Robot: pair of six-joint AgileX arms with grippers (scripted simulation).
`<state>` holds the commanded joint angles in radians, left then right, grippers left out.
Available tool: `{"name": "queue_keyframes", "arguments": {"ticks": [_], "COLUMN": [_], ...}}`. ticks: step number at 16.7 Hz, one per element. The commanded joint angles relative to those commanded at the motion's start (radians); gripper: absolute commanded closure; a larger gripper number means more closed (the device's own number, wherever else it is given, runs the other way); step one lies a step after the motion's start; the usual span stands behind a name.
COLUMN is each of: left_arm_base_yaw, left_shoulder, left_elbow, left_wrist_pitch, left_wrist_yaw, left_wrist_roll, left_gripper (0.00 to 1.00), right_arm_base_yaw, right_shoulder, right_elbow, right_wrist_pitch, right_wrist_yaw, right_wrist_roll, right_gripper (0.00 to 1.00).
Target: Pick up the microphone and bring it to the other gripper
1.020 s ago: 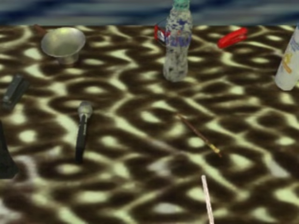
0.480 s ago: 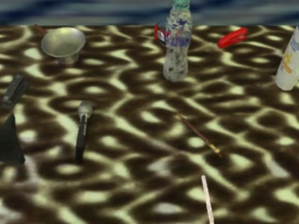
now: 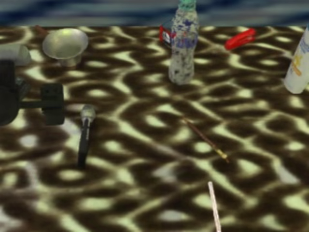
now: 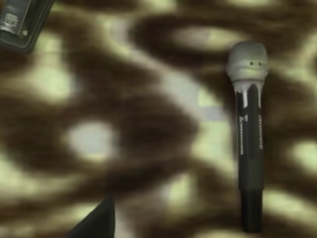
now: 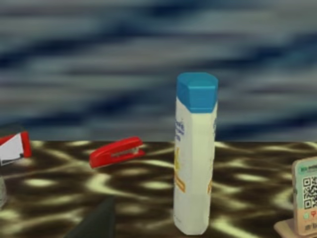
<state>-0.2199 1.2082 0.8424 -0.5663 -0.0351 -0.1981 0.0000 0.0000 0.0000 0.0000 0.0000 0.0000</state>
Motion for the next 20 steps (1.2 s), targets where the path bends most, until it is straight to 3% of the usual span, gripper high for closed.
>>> {"name": "queue_keyframes", "arguments": {"ticks": [9,20], "left_arm_base_yaw": [-0.120,-0.128], "left_shoulder": [0.669,0.766], "left_elbow": [0.460,0.487], "left_wrist_pitch": [-0.303,-0.302], "left_wrist_yaw": [-0.016,-0.021], "left_wrist_roll": [-0.110,-0.117], "left_gripper": [0.00,0.00], "right_arm_base_yaw": [0.000,0.000], "right_shoulder": [0.000,0.000], "right_elbow": [0.000,0.000], "right_wrist_pitch": [0.000,0.000], "right_wrist_yaw": [0.000,0.000], "right_wrist_roll": [0.000,0.000], "right_gripper": [0.00,0.00]}}
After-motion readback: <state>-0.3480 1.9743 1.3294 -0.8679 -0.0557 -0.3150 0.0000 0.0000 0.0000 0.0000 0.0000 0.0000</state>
